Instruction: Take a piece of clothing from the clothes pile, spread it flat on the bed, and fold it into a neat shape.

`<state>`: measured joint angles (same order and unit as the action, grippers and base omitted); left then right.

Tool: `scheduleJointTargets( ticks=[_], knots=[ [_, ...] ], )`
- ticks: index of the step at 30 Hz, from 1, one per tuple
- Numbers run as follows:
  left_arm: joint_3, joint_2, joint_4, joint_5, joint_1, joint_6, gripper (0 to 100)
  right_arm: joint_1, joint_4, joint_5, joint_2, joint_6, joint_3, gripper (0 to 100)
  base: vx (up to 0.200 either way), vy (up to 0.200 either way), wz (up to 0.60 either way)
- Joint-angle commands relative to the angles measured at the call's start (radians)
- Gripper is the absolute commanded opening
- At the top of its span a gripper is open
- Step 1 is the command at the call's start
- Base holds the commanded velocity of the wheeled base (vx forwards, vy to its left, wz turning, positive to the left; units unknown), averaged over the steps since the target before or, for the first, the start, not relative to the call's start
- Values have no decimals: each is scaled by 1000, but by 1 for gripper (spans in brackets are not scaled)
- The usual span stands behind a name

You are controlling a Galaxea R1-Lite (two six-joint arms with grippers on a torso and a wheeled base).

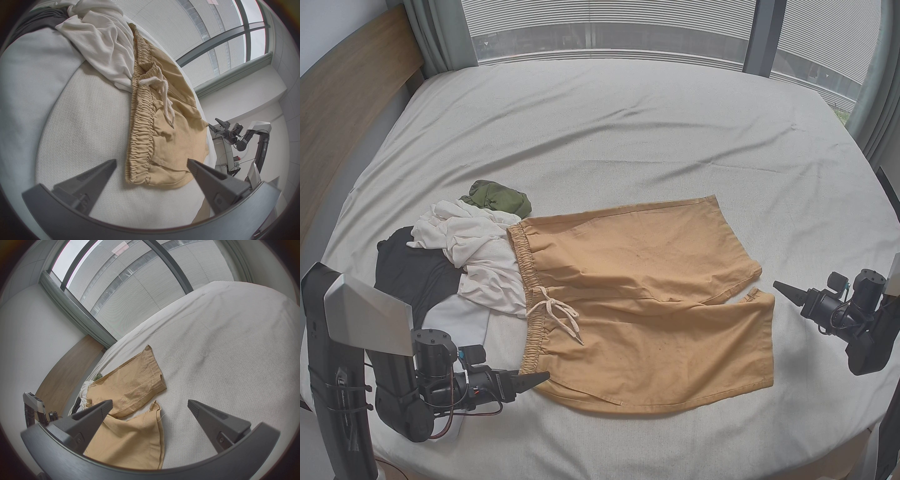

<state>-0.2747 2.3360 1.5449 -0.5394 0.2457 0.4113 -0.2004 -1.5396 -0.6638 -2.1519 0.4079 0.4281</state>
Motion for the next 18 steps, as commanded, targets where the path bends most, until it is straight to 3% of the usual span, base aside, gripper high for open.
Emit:
scheduleJointTargets(
  ticks=[1,15,18],
  knots=[
    [-5,3,1,-2,-5,0,0,-1,-1,0,-3,-1,-2,100,0,0,0],
    [-8,-3,3,-2,-3,-2,0,4,4,-11,-2,-23,-97,100,0,0,0],
    [-8,-3,3,-2,1,-3,0,6,29,-13,-2,-98,-152,100,0,0,0]
  ],
)
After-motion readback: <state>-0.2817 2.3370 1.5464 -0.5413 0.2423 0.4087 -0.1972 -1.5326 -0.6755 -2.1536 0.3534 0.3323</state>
